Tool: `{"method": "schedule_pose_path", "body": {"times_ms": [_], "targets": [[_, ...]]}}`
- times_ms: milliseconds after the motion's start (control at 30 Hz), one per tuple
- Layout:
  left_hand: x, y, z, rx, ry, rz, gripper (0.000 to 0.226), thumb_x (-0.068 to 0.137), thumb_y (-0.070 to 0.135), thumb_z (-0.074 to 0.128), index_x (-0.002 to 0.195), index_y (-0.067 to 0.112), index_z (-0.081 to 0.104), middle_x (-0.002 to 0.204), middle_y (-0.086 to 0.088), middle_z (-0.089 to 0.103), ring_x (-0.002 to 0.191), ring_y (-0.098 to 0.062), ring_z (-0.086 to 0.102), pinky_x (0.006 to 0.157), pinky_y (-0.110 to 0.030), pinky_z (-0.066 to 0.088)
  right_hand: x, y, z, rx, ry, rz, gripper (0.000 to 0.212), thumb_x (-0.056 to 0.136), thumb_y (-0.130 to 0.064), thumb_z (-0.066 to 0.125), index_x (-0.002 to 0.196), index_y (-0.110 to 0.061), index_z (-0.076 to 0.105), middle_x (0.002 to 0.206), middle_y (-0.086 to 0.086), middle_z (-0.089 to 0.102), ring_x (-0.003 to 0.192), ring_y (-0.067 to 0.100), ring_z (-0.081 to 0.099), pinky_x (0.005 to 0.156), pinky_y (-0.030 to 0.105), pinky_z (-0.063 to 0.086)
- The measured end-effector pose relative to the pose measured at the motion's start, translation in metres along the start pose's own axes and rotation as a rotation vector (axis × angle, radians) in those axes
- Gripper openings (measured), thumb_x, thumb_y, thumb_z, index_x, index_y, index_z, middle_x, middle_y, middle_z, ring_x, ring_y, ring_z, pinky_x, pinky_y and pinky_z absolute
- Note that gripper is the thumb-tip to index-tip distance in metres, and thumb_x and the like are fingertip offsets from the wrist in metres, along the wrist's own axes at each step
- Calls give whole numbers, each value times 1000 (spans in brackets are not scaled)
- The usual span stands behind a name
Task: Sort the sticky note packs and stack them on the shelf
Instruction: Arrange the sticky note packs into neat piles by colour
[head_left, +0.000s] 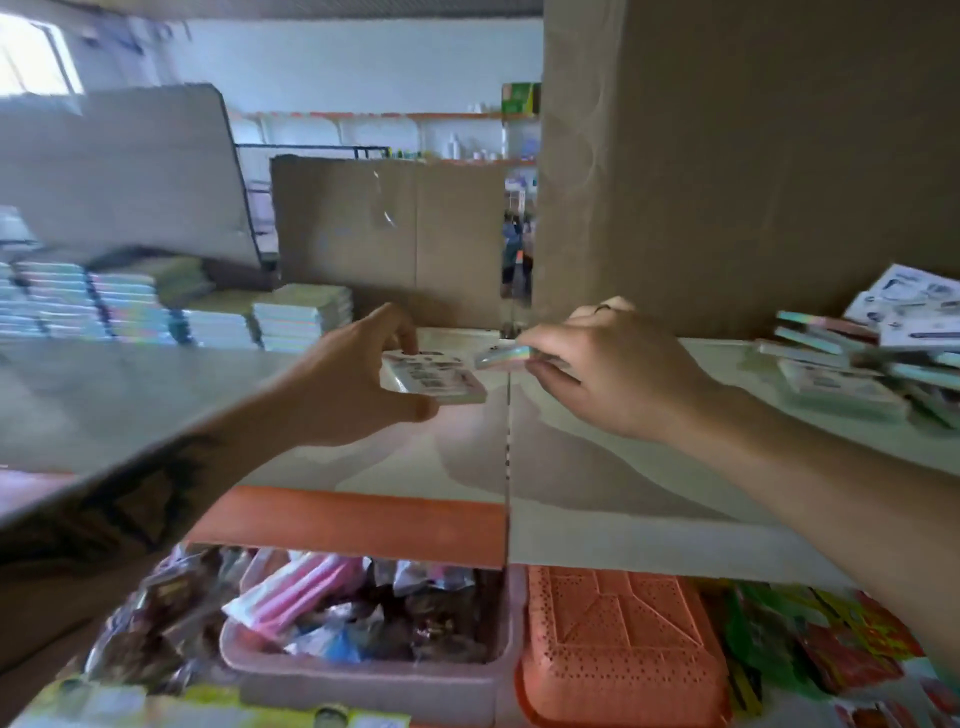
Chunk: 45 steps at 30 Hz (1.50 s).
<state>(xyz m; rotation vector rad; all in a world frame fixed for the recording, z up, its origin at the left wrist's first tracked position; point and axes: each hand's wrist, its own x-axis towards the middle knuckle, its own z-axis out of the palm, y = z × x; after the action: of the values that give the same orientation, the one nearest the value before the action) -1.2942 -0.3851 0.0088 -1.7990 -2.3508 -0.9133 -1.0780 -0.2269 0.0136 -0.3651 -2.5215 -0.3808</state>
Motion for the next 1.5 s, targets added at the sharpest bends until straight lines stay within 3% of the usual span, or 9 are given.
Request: {"method": "schedule_pose_path", "body": {"times_ms": [133,333,533,767,900,1033,1267,1400,1500], "targets": [[-12,-81,-41,5,-42,-51,50,69,39,91,99,29,51,90,15,64,83,-19,58,68,-30,45,55,-62,30,-11,20,-47,25,95,-31,50,99,-22,72,74,-3,70,73,31,67,71,38,47],[-27,-172,-80,-65,-157,-55,55,65,53,89,101,37,50,103,17,67,100,-19,64,87,-44,53,110,-133,57,-26,-115,-82,37,91,-35,37,97,-25,72,84,-4,73,82,30,69,74,39,47],[-36,-210,-89,-118,-166,-20,50,70,38,91,105,34,56,103,23,64,101,11,55,74,-9,37,122,-155,61,45,-327,-31,44,79,-50,39,106,-32,69,102,-10,70,100,22,67,84,40,50],[-35,-201,-94,-347,-115,-44,49,65,74,67,97,37,72,92,4,74,93,-19,69,88,-46,53,142,-162,57,358,-173,19,49,75,-67,63,110,-33,67,101,-12,62,92,15,63,81,41,54],[-33,-183,-97,-553,-129,-53,57,76,73,60,86,19,74,90,-20,67,79,-30,60,83,-54,46,162,-180,60,453,-113,-38,32,81,-44,70,109,-29,70,97,-13,64,89,12,62,80,36,52],[-33,-177,-102,-607,-124,-123,99,74,91,49,101,-2,68,97,-27,66,84,-29,64,95,-58,46,171,-179,63,619,-67,89,11,87,-20,73,94,-29,72,80,-12,71,74,6,64,69,27,49],[-27,-184,-99,-822,-12,-209,53,70,44,85,105,5,73,107,-18,73,91,-25,69,89,-46,46,171,-166,63,1221,58,474,19,79,-21,83,86,-11,67,81,11,74,68,24,65,68,36,47],[-18,-172,-97,-843,37,-186,19,94,25,68,103,8,72,96,-9,75,92,-24,70,91,-46,49,167,-173,61,1369,36,597,19,83,-19,82,77,-19,65,80,6,74,71,16,65,68,35,42],[-10,-165,-100,-843,68,-168,22,99,28,62,105,10,72,95,-10,76,88,-22,71,94,-52,52,163,-172,56,1296,45,604,33,83,-41,80,99,-18,63,91,3,78,77,17,72,69,32,48]]}}
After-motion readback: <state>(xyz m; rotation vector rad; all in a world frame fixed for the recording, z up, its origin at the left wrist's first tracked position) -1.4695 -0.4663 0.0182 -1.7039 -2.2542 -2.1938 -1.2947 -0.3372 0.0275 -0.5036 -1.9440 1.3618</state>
